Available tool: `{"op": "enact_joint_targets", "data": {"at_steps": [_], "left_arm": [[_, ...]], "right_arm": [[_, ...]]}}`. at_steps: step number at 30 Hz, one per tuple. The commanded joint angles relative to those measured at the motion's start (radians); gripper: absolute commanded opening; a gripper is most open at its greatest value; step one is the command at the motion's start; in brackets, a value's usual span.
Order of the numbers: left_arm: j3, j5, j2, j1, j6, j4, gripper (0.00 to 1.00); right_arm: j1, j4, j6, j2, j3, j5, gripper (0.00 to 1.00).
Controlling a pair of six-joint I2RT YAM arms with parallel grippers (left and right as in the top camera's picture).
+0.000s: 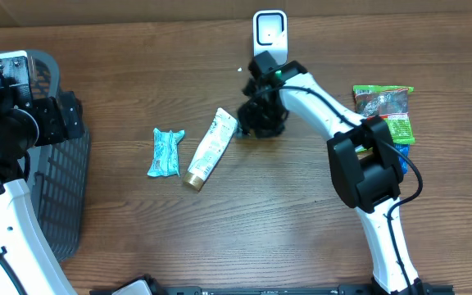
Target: Scan the item barcode
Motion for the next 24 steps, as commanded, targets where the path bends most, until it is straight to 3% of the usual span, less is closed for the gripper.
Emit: {"op": "enact_joint_targets", "data": {"at_steps": [1, 4, 8, 13, 17, 24], "left_arm": [[0.013, 0.007, 0.003, 0.003, 0.018, 0.001, 1.0], [0.013, 0.007, 0.003, 0.003, 0.018, 0.001, 1.0], [0.013, 0.007, 0.003, 0.003, 0.018, 0.001, 1.0], [0.013, 0.007, 0.003, 0.003, 0.018, 0.001, 1.0], [0.013, 0.007, 0.003, 0.003, 0.018, 0.001, 1.0], [0.013, 0.007, 0.003, 0.003, 0.018, 0.001, 1.0]], "right_arm": [[-0.014, -0.12, -0.084, -0.005, -0.005, 0.007, 0.55], [-0.031, -0.166, -0.163, -0.029, 0.033, 0.011, 0.56], [-0.038, -0.146, -0.193, -0.05, 0.159, 0.011, 0.64], [-0.017, 0.048, -0.256, -0.05, 0.239, -0.014, 0.8], [0.035, 0.16, -0.263, -0.032, 0.222, -0.027, 0.8], [0.144, 0.212, -0.262, 0.043, 0.214, 0.001, 0.8]]}}
